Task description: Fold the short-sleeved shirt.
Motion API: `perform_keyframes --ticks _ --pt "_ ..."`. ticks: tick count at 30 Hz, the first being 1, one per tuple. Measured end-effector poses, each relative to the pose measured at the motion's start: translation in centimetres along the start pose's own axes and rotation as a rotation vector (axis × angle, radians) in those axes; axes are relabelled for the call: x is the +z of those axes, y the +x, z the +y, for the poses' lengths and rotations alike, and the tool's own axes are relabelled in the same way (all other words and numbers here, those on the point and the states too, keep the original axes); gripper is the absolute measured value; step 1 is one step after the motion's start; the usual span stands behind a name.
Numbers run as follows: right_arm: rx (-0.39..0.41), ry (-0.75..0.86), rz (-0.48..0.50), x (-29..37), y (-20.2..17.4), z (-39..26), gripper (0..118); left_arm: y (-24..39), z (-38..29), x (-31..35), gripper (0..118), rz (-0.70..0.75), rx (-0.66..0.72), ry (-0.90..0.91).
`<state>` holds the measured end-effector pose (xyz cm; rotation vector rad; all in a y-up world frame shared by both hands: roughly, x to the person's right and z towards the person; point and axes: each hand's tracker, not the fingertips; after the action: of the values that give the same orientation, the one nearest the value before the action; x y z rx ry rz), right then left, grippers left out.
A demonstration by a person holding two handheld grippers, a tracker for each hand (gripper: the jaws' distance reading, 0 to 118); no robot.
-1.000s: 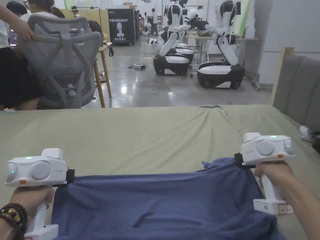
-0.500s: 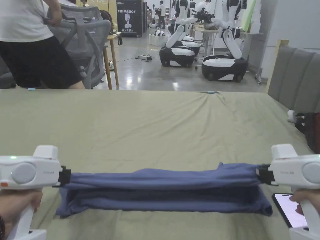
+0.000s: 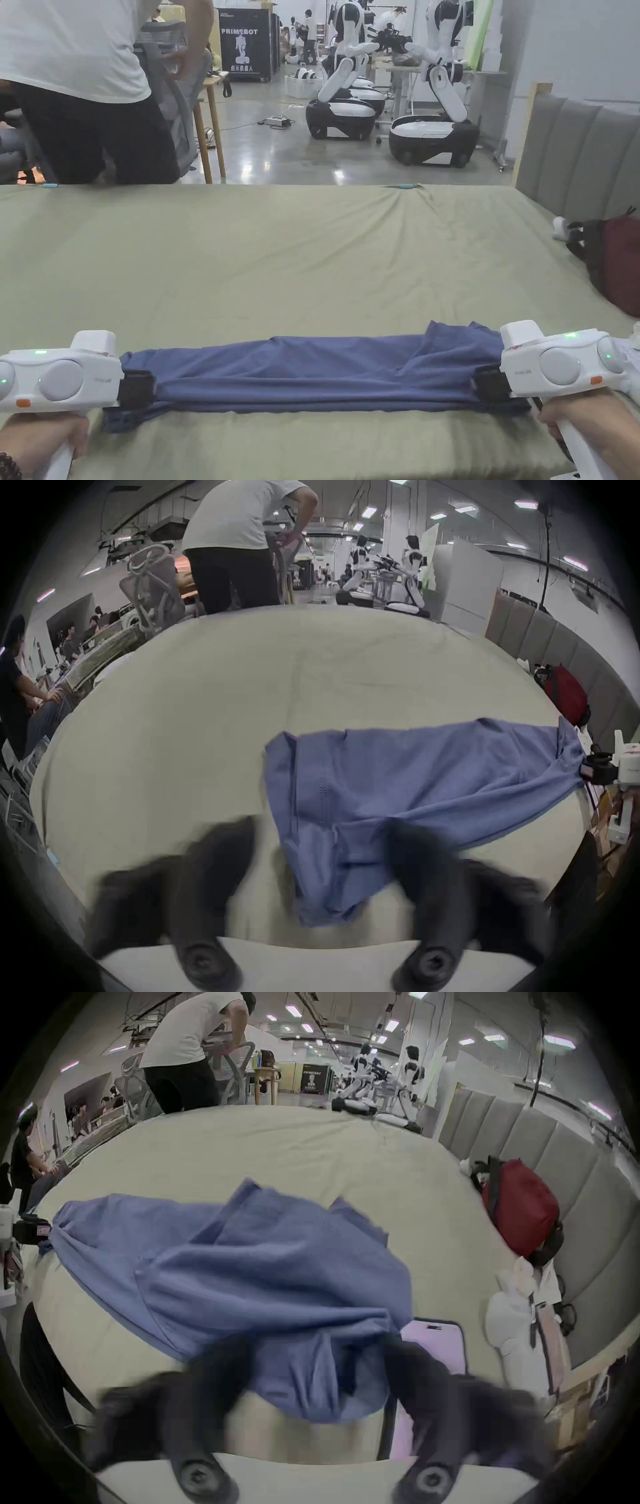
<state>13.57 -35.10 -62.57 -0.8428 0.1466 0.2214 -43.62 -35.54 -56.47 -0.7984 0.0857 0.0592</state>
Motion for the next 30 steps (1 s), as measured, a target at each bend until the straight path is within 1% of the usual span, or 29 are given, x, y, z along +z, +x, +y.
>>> perform_keyframes --ticks 1,2,4,5,6,7,8,9,11,16,17,18,19,20,21,22,23,25,27,29,30 --pt "-0.011 0.032 0.007 1.0 -0.1 0.2 116 -0.2 0.3 0.5 116 -0.007 0.014 0.009" --pt "-0.03 0.104 0.016 2.5 -0.5 0.5 109 -0.6 0.3 1.7 108 -0.057 0.053 0.074" --pt "-0.052 0.159 0.039 4.1 -1.1 1.5 108 -0.4 1.0 3.7 108 -0.074 0.034 0.123" --pt "-0.066 0.175 0.03 5.4 -1.3 1.6 101 -0.4 1.3 4.3 99 -0.062 0.015 0.112" --pt "-0.078 0.198 0.023 6.3 -1.7 1.8 85 -0.3 1.6 5.0 79 -0.025 -0.007 0.125" --pt "-0.08 0.228 0.022 7.0 -2.0 2.0 46 0.0 1.4 6.0 32 -0.002 -0.024 0.159" --pt "-0.073 0.248 0.016 7.5 -2.4 2.0 14 0.0 1.3 6.6 0 0.006 -0.041 0.194" --pt "-0.063 0.259 0.0 7.3 -2.4 1.8 1 -0.1 1.3 6.9 1 0.015 -0.047 0.212" --pt "-0.046 0.267 -0.022 7.4 -3.0 1.8 0 -0.4 1.2 7.4 0 0.009 -0.024 0.212" --pt "-0.042 0.255 0.042 7.0 -4.0 1.9 0 -1.7 1.0 7.0 0 -0.113 0.029 0.17" --pt "-0.04 0.256 0.045 7.1 -4.2 1.8 0 -2.3 1.0 6.7 3 -0.153 0.06 0.162" --pt "-0.033 0.256 0.05 7.1 -4.6 1.8 0 -3.1 1.0 6.1 21 -0.223 0.107 0.157" --pt "-0.024 0.254 0.054 7.1 -4.9 1.8 0 -3.9 1.0 5.2 65 -0.29 0.163 0.131" --pt "-0.017 0.253 0.058 7.1 -5.1 1.8 0 -4.3 0.9 4.3 97 -0.325 0.223 0.094" --pt "-0.013 0.251 0.064 7.1 -5.4 1.7 0 -5.0 0.7 3.1 118 -0.375 0.267 0.048" --pt "-0.012 0.25 0.07 7.1 -5.6 1.7 0 -5.4 0.3 2.4 111 -0.436 0.324 0.061" --pt "-0.013 0.248 0.074 7.0 -5.8 1.6 0 -6.0 0.2 1.5 106 -0.459 0.374 0.042" --pt "-0.012 0.24 0.088 6.7 -6.1 1.7 0 -6.7 -0.3 -0.5 107 -0.478 0.456 -0.005" --pt "-0.009 0.231 0.098 6.4 -6.5 1.7 0 -7.2 -0.7 -2.4 106 -0.506 0.504 -0.023" --pt "-0.008 0.223 0.101 6.2 -6.9 1.9 0 -7.5 -1.1 -4.4 101 -0.548 0.563 -0.073" --pt "-0.01 0.219 0.107 6.1 -7.0 1.9 0 -7.3 -1.2 -5.2 100 -0.566 0.576 -0.077"
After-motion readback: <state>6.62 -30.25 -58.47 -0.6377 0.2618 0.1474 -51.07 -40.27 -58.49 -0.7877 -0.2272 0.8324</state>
